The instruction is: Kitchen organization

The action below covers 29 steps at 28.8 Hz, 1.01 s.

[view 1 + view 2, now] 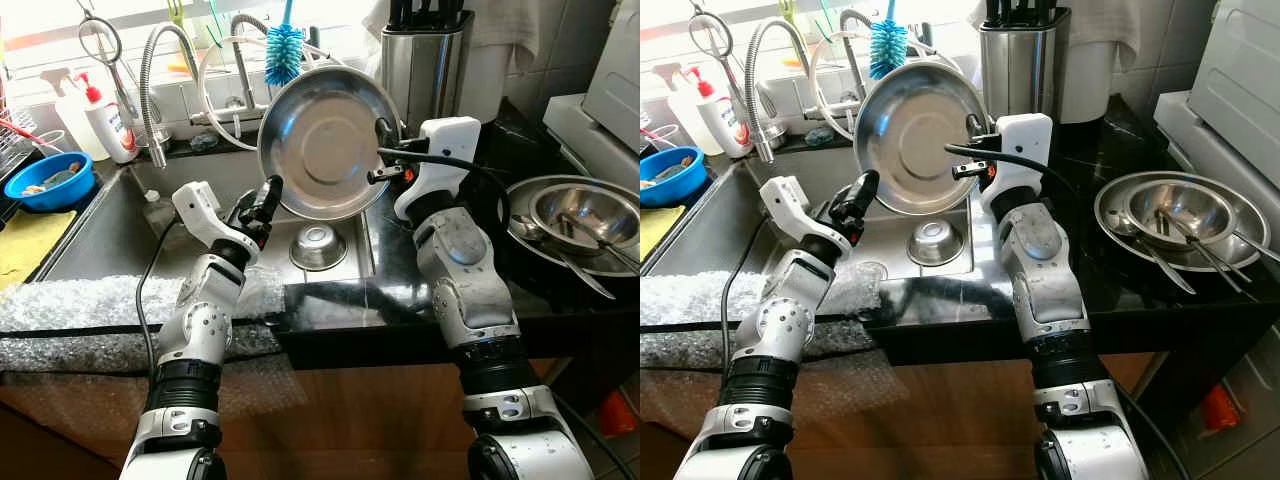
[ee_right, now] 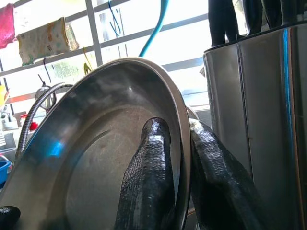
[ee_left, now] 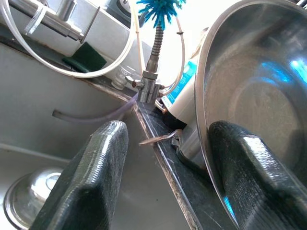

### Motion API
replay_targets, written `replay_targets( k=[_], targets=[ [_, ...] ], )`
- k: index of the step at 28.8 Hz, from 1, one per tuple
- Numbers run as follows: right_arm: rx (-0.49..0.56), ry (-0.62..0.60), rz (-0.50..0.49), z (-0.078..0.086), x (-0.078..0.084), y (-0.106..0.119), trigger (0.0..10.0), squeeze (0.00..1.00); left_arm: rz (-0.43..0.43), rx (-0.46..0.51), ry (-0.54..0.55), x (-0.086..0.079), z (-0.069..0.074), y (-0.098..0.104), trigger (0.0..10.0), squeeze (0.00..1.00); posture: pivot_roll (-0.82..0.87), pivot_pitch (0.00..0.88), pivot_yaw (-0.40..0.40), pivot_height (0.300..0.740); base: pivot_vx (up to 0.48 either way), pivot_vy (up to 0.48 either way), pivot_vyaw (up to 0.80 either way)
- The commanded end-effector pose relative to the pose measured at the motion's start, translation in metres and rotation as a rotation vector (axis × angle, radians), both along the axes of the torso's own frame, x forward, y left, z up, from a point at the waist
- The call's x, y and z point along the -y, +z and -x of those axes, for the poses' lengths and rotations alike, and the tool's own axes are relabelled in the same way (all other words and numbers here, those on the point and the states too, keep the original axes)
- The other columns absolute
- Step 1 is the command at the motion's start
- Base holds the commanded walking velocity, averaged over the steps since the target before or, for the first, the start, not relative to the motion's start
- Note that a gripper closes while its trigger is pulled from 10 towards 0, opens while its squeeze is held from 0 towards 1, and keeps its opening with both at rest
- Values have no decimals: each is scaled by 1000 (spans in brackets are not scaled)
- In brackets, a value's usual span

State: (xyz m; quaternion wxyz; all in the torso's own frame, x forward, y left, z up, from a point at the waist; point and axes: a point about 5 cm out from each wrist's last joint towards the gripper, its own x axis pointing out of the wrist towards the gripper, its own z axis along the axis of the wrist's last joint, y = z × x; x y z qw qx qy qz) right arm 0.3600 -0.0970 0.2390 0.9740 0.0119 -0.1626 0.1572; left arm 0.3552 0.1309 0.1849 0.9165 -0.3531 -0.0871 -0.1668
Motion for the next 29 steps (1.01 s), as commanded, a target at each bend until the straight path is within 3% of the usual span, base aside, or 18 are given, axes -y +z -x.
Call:
replay_targets(
  k=[1,25,27,28,29],
  targets=[
    [27,57,6,3,-13,5,10000,0,-19,1,15,-2,-3,3,10000,0,-94,0,154,740,0,0,0],
    [18,64,11,3,-16,1,10000,0,-32,29,16,-7,-3,10,10000,0,-77,0,151,740,0,0,0],
    [16,65,13,3,-17,1,10000,0,-29,32,19,-9,-3,10,7216,0,-78,0,152,740,0,0,0],
    [16,66,16,3,-17,1,10000,0,-30,32,20,-9,-3,10,4706,0,-77,0,152,740,0,0,0],
    [16,66,16,3,-16,1,10000,0,-30,33,20,-9,-3,10,275,0,-77,0,152,740,0,0,0]
  ],
)
